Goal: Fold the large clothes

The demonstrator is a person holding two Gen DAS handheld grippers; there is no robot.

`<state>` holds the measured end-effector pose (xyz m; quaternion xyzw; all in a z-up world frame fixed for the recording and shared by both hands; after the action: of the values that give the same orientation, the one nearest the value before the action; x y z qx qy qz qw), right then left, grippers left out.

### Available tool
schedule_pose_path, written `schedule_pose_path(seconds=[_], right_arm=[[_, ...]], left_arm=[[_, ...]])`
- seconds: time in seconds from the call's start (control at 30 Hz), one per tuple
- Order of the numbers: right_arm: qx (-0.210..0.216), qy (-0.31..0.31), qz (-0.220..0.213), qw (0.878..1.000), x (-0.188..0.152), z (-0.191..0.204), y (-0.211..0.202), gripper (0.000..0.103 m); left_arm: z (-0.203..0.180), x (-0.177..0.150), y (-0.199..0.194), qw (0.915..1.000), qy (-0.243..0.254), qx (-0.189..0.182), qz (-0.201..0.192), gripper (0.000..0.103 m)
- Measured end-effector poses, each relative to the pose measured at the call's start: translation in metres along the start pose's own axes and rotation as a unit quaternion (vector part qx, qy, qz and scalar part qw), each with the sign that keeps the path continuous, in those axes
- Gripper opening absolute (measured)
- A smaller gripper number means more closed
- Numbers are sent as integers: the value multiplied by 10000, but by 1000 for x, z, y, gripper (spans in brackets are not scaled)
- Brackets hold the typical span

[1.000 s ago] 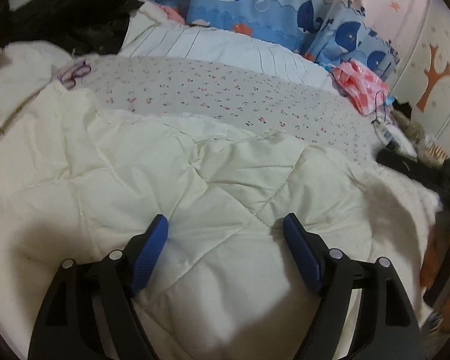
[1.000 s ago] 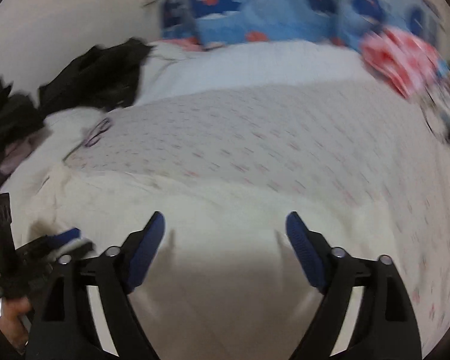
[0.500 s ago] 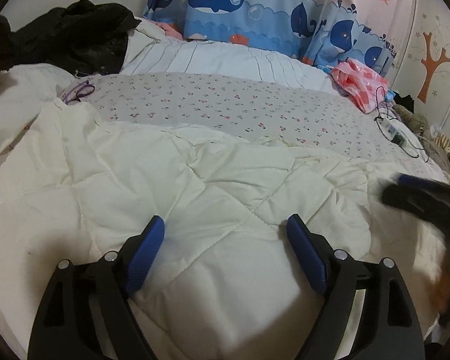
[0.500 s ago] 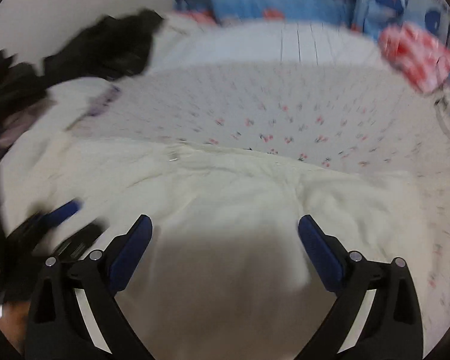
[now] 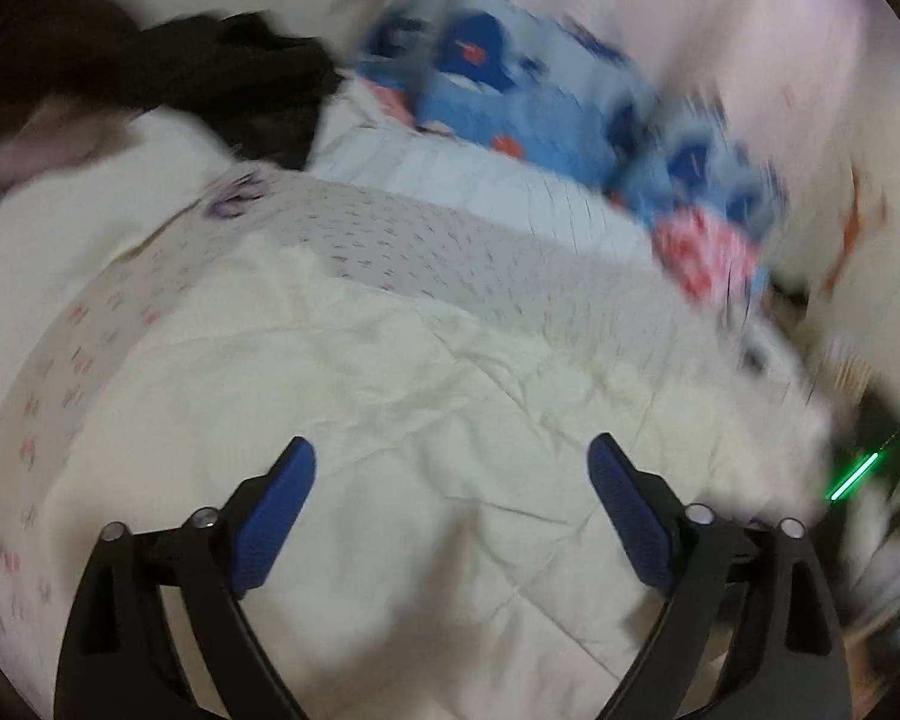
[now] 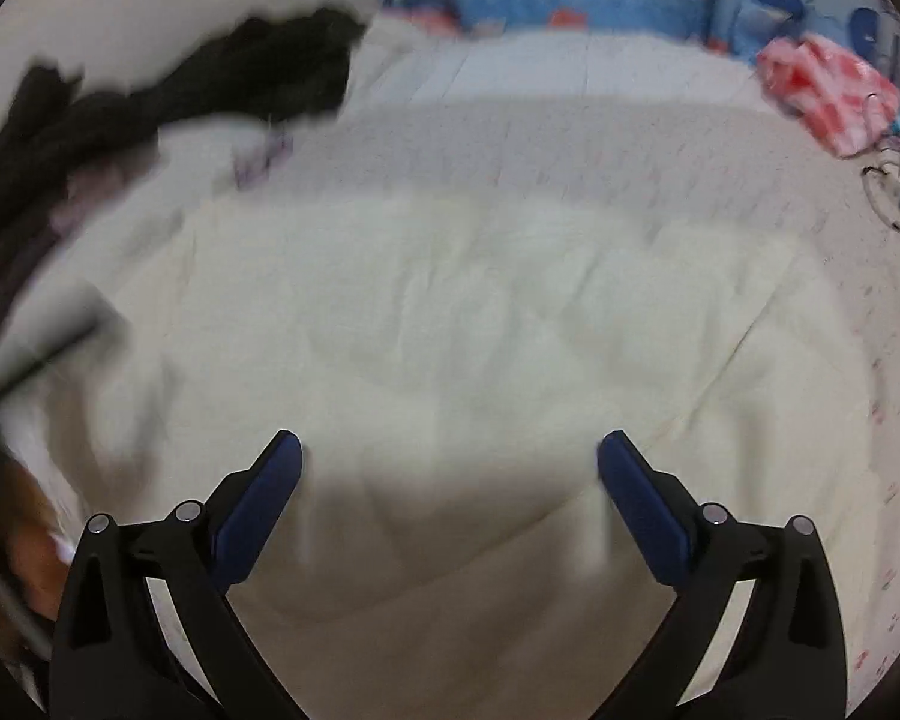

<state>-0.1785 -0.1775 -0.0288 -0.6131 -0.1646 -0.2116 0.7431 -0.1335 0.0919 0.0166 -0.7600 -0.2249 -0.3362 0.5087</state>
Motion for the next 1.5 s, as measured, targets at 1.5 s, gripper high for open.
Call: schedule_pose_path(seconds=[1.5], right_arm=[[2354, 2514, -935, 9341, -112, -106, -133, 96]], left_arm=[[122, -84, 12, 9369, -3133, -1405, 662, 94]])
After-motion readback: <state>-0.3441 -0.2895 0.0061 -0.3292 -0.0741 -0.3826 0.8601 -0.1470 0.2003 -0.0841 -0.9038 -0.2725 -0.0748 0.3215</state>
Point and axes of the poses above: each gripper's, at about its wrist camera, not at the fingertips, and y roughly the way its jaws point, z to its left, x to its top, the point moved 2 cm from there along y, roughly the way its jaws point, and after that the axes turned 11 degrees about y, right-handed, at the moved point
